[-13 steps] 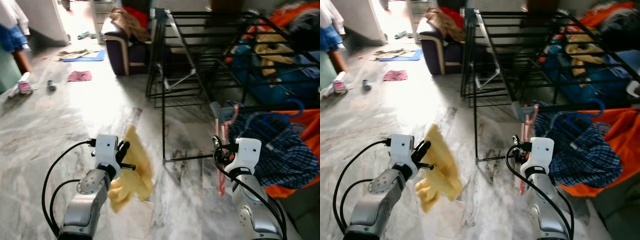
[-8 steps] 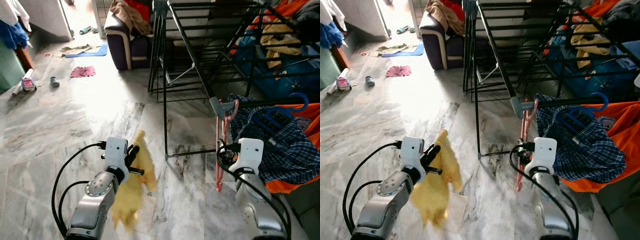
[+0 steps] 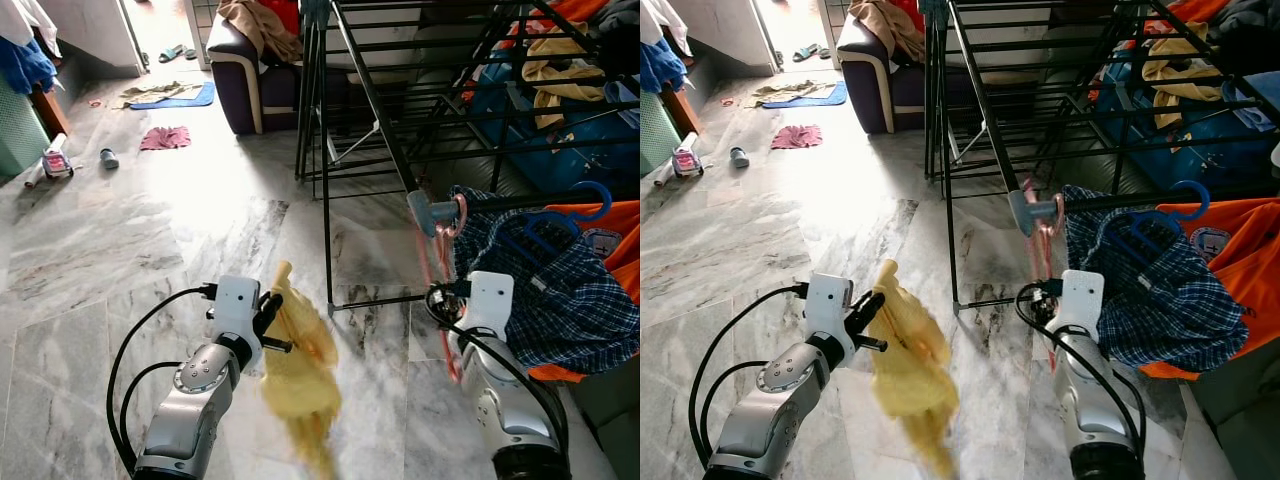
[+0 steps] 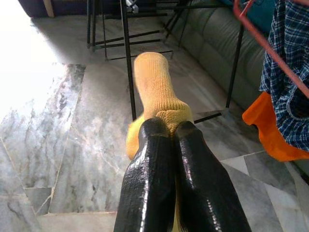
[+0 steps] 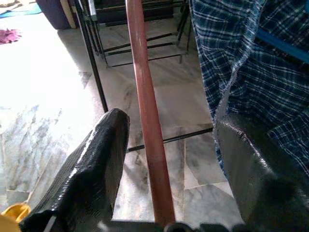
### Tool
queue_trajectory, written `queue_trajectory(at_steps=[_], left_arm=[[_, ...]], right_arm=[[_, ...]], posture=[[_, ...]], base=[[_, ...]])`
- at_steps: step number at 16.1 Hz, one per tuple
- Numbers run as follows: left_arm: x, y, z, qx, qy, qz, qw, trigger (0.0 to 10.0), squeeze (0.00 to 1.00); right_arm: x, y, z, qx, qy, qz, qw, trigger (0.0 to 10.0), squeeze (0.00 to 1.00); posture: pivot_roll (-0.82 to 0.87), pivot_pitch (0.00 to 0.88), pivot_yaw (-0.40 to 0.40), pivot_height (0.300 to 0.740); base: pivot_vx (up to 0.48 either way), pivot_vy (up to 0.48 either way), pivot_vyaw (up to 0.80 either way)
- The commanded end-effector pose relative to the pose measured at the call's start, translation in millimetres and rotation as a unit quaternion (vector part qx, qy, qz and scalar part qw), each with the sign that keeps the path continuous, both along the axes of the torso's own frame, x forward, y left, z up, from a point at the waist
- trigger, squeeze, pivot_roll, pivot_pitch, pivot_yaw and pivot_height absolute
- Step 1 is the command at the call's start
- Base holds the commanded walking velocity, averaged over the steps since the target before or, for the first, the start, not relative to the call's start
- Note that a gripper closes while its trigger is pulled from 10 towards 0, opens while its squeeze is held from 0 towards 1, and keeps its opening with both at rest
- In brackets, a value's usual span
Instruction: Hang hanger
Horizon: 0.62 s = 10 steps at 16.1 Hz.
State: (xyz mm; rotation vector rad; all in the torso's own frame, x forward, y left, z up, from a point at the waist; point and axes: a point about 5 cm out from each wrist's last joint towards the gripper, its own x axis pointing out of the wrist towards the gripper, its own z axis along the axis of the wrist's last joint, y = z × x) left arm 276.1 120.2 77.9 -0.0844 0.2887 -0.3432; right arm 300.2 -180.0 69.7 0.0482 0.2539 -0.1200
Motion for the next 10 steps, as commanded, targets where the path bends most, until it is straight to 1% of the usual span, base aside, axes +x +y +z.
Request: queue_trajectory(at_steps=[1, 2, 3, 4, 5, 10], left_arm=[[4.1, -0.9, 9.6, 0.001, -0.019, -0.007, 1.0, 10.0, 0.0], [3.5, -1.2, 9.2, 0.001, -0.018, -0.008, 1.0, 10.0, 0.0], [3.1, -2.3, 8.9, 0.001, -0.017, -0.009, 1.0, 10.0, 0.0], [3.0, -3.1, 8.7, 0.0, -0.016, -0.01, 1.0, 10.0, 0.0], [3.2, -3.9, 8.5, 0.001, -0.015, -0.013, 1.0, 10.0, 0.0], [4.5, -3.8, 7.5, 0.009, -0.011, -0.014, 1.0, 10.0, 0.0]], right_arm=[[3.1, 3.9, 2.0, -0.003, 0.0, 0.01, 1.0, 10.0, 0.0], [2.5, 2.7, -0.6, -0.006, 0.008, 0.006, 1.0, 10.0, 0.0], [1.9, 0.8, -3.5, -0.003, 0.015, 0.004, 1.0, 9.8, 0.0], [1.8, -0.4, -4.2, -0.002, 0.016, 0.004, 1.0, 4.1, 0.0], [1.9, -0.4, -4.6, 0.003, 0.018, 0.012, 1.0, 0.0, 0.0], [2.4, -2.0, -3.8, 0.013, 0.022, 0.025, 0.999, 0.0, 0.0]], posture=[[0.0, 0.051, -0.028, 0.74], [0.0, 0.05, -0.028, 0.74], [0.0, 0.049, -0.027, 0.74], [0.0, 0.048, -0.026, 0.74], [0.0, 0.049, -0.026, 0.74], [-0.01, 0.045, -0.026, 0.74]], base=[[0.0, 0.0, 0.0], [0.0, 0.0, 0.0], [0.0, 0.0, 0.0], [0.0, 0.0, 0.0], [0.0, 0.0, 0.0], [0.0, 0.0, 0.0]])
